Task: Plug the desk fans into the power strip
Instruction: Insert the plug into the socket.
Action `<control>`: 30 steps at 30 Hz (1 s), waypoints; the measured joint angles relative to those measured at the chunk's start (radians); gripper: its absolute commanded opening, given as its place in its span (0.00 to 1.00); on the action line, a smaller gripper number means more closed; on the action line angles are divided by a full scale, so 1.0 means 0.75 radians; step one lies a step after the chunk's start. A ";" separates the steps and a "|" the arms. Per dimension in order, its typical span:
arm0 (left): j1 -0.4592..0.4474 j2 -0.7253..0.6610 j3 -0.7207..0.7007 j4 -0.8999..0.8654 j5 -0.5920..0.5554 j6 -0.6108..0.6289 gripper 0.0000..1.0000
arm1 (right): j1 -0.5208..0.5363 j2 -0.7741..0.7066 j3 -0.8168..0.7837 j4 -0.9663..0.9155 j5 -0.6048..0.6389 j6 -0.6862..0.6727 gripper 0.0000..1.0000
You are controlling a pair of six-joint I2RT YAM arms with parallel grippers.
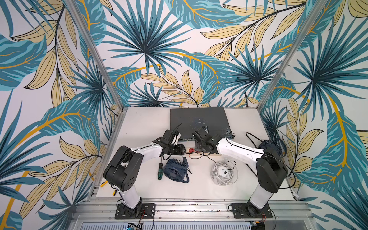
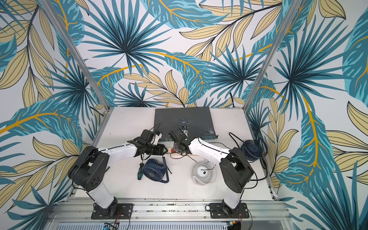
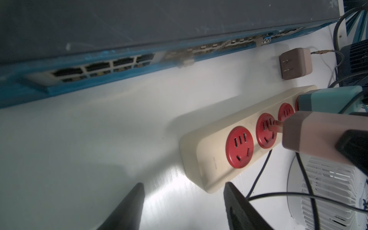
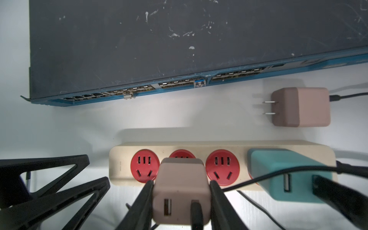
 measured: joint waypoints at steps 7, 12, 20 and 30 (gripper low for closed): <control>0.001 0.005 0.000 -0.001 0.001 0.003 0.67 | 0.000 0.013 -0.002 0.002 0.005 0.001 0.16; 0.001 0.005 0.000 -0.001 0.001 0.003 0.67 | 0.000 0.017 -0.004 0.007 0.006 0.009 0.16; 0.001 0.005 0.000 -0.001 0.001 0.004 0.66 | 0.001 0.025 -0.017 0.038 0.028 0.015 0.14; 0.005 0.005 0.000 -0.001 0.001 0.004 0.66 | 0.014 0.025 -0.046 0.076 0.060 0.020 0.00</control>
